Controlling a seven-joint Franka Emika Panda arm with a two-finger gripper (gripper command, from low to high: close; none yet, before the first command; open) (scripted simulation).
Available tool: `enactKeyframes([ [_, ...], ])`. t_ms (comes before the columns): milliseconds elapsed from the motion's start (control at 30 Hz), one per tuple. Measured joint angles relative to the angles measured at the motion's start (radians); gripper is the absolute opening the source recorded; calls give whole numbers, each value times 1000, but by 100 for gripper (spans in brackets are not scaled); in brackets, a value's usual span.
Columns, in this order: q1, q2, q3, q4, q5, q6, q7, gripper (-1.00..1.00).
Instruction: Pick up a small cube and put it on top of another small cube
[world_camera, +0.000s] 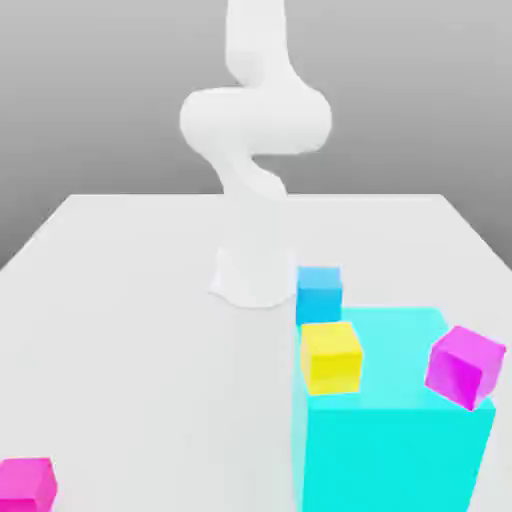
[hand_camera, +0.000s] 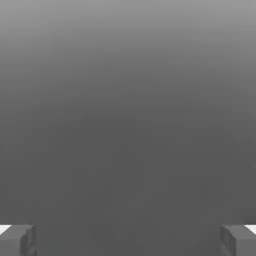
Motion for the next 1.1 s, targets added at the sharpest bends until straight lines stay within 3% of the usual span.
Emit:
enactKeyframes([
  [300,-175,333,38,29,-52,80,317,0],
  [600,-288,659,4,57,-90,158,619,0],
  [1100,-399,1195,-56,113,53,344,903,0],
])
